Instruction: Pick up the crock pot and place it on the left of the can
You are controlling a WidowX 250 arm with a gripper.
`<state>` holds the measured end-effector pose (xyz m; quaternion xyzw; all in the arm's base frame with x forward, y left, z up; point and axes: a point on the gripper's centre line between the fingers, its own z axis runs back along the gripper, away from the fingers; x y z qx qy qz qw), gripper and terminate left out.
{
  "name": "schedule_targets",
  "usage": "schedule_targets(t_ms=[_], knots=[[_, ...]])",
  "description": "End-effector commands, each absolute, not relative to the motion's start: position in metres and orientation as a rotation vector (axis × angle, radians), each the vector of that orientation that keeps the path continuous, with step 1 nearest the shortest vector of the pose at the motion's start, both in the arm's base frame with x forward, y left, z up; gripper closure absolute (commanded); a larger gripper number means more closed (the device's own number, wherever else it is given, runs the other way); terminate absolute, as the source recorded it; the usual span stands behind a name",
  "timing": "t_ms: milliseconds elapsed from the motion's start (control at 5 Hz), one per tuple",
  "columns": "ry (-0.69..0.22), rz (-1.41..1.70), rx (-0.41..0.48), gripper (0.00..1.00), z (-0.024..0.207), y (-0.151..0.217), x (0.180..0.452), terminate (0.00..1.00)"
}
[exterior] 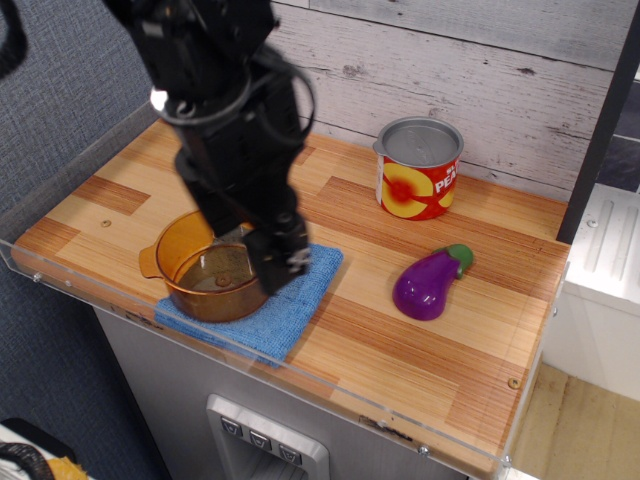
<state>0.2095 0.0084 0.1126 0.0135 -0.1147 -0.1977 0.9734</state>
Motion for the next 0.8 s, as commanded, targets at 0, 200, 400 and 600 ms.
schedule_targets(t_ms=[0,200,400,600], knots=[[-0.234,-0.511,0.033,0.00,0.085,0.027,0.233,0.00],[-0.219,-0.577,0.031,0.00,0.070,0.033,0.233,0.00],[-0.189,-0.605,-0.016,0.00,0.053,0.034,0.237,0.00],[-0.149,-0.629,-0.008,0.00,0.039,0.037,0.238,0.00]])
